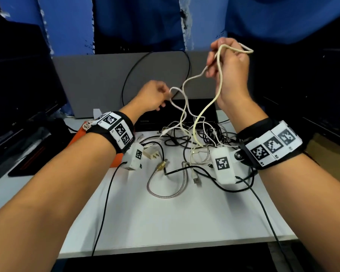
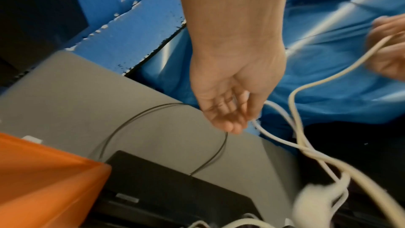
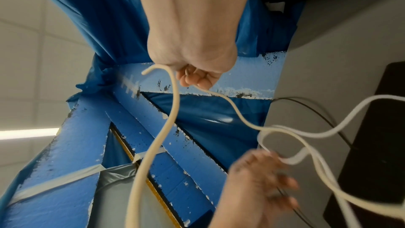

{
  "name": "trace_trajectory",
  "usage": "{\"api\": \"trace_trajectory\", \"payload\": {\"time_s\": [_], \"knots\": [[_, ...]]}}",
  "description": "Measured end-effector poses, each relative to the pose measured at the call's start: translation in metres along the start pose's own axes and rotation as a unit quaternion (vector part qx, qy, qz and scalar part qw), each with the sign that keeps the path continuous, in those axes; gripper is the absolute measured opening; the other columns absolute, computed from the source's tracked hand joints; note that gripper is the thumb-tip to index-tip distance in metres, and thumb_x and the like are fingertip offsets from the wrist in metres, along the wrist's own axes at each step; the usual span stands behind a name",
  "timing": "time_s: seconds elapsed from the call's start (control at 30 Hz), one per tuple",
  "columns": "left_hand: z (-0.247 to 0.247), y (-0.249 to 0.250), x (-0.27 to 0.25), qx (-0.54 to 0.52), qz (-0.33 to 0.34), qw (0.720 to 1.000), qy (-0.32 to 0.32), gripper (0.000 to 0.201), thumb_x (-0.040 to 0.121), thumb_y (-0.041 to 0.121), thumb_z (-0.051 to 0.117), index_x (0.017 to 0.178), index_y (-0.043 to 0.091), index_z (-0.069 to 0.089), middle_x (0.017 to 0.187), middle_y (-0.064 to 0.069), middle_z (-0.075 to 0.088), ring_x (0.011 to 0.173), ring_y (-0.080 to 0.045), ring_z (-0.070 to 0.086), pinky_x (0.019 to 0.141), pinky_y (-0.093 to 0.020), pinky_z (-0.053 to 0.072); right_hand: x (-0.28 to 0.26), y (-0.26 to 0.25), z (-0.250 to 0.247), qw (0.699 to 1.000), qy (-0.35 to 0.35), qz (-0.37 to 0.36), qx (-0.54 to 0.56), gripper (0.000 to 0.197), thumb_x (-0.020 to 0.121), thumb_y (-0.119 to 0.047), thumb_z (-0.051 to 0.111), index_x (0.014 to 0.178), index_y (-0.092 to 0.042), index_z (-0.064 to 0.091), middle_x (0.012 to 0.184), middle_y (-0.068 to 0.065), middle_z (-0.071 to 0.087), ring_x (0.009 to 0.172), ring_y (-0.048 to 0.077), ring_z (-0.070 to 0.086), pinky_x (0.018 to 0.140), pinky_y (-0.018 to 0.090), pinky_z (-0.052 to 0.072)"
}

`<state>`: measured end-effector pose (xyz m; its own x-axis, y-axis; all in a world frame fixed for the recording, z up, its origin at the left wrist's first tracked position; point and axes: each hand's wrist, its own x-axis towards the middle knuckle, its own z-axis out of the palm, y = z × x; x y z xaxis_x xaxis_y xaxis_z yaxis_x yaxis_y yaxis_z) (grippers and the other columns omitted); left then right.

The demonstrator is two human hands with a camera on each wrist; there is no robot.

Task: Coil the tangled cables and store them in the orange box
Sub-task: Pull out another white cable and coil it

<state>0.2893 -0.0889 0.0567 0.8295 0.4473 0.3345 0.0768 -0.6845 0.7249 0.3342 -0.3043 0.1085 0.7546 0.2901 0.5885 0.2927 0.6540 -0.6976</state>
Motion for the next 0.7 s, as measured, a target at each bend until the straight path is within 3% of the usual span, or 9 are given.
{"api": "trace_trajectory", "payload": {"time_s": [0.1, 0.17, 0.27, 0.37, 0.47, 0.53, 0.6, 0.67, 0.7], "knots": [[0.001, -0.033, 0.007, 0.114, -0.152, 0.982, -0.027, 0.020, 0.099, 0.010, 0.057, 0.081, 0.004, 0.061, 0.070, -0.011, 0.064, 0.051, -0.020, 0.058, 0.041, -0.024, 0.049, -0.001, -0.008, 0.002, 0.998, 0.001, -0.057, 0.025, 0.022, 0.106, -0.007, 0.046, 0.088, -0.007, 0.058, 0.063, 0.006, 0.059, 0.047, 0.015, 0.046, 0.047, 0.027, 0.037], [0.002, -0.049, 0.008, 0.149, -0.198, 0.968, -0.033, 0.023, 0.099, 0.008, 0.053, 0.079, 0.000, 0.061, 0.067, -0.012, 0.063, 0.049, -0.022, 0.057, 0.040, -0.026, 0.050, 0.000, -0.014, 0.006, 0.995, 0.000, -0.098, 0.027, 0.023, 0.108, -0.008, 0.045, 0.089, -0.006, 0.057, 0.063, 0.006, 0.060, 0.049, 0.016, 0.048, 0.047, 0.027, 0.039], [0.001, -0.057, 0.008, 0.179, -0.230, 0.956, -0.023, 0.029, 0.102, 0.006, 0.046, 0.077, -0.001, 0.060, 0.067, -0.013, 0.064, 0.048, -0.023, 0.058, 0.044, -0.029, 0.051, 0.004, -0.019, 0.010, 0.988, 0.012, -0.153, 0.029, 0.022, 0.107, -0.006, 0.044, 0.089, -0.004, 0.056, 0.065, 0.008, 0.061, 0.053, 0.018, 0.052, 0.049, 0.028, 0.042], [-0.002, -0.057, 0.009, 0.180, -0.252, 0.950, -0.034, 0.024, 0.104, 0.008, 0.044, 0.090, -0.001, 0.061, 0.070, -0.008, 0.069, 0.046, -0.020, 0.060, 0.042, -0.026, 0.049, 0.007, -0.021, 0.008, 0.982, 0.026, -0.187, 0.022, 0.020, 0.105, -0.007, 0.045, 0.089, -0.004, 0.056, 0.073, 0.015, 0.060, 0.061, 0.022, 0.056, 0.052, 0.028, 0.046], [-0.008, -0.059, 0.008, 0.205, -0.274, 0.939, -0.042, 0.029, 0.103, 0.011, 0.047, 0.083, 0.001, 0.065, 0.077, -0.008, 0.074, 0.054, -0.022, 0.065, 0.059, -0.033, 0.056, 0.011, -0.019, 0.002, 0.979, 0.048, -0.199, 0.014, 0.020, 0.105, -0.008, 0.045, 0.089, -0.005, 0.056, 0.076, 0.017, 0.062, 0.060, 0.025, 0.057, 0.055, 0.030, 0.047], [-0.012, -0.055, 0.004, 0.223, -0.274, 0.934, -0.053, 0.029, 0.102, 0.016, 0.050, 0.080, 0.003, 0.063, 0.092, -0.013, 0.077, 0.066, -0.028, 0.070, 0.073, -0.040, 0.060, 0.012, -0.016, -0.001, 0.980, 0.051, -0.194, 0.015, 0.021, 0.105, -0.010, 0.045, 0.089, -0.006, 0.057, 0.076, 0.014, 0.064, 0.057, 0.024, 0.059, 0.058, 0.031, 0.048], [-0.013, -0.043, 0.001, 0.227, -0.233, 0.945, -0.018, 0.028, 0.101, 0.026, 0.054, 0.096, 0.000, 0.064, 0.109, -0.020, 0.073, 0.086, -0.035, 0.073, 0.084, -0.046, 0.061, 0.012, -0.012, -0.002, 0.983, 0.038, -0.177, 0.009, 0.020, 0.105, -0.011, 0.046, 0.090, -0.006, 0.057, 0.078, 0.014, 0.065, 0.058, 0.024, 0.060, 0.060, 0.030, 0.049], [-0.007, -0.020, 0.000, 0.115, -0.144, 0.983, 0.009, 0.043, 0.103, 0.040, 0.053, 0.122, 0.003, 0.065, 0.125, -0.017, 0.068, 0.109, -0.034, 0.068, 0.098, -0.046, 0.055, 0.011, -0.006, -0.001, 0.989, 0.018, -0.148, 0.005, 0.018, 0.104, -0.007, 0.046, 0.090, -0.005, 0.057, 0.080, 0.015, 0.065, 0.058, 0.023, 0.062, 0.061, 0.029, 0.050], [-0.003, -0.002, -0.006, 0.017, -0.106, 0.994, 0.000, 0.047, 0.105, 0.044, 0.048, 0.127, 0.007, 0.064, 0.128, -0.014, 0.067, 0.114, -0.030, 0.066, 0.100, -0.044, 0.052, 0.011, -0.003, 0.000, 0.991, 0.010, -0.133, 0.004, 0.018, 0.103, -0.004, 0.046, 0.089, -0.004, 0.057, 0.081, 0.015, 0.065, 0.058, 0.022, 0.062, 0.062, 0.028, 0.050]]}}
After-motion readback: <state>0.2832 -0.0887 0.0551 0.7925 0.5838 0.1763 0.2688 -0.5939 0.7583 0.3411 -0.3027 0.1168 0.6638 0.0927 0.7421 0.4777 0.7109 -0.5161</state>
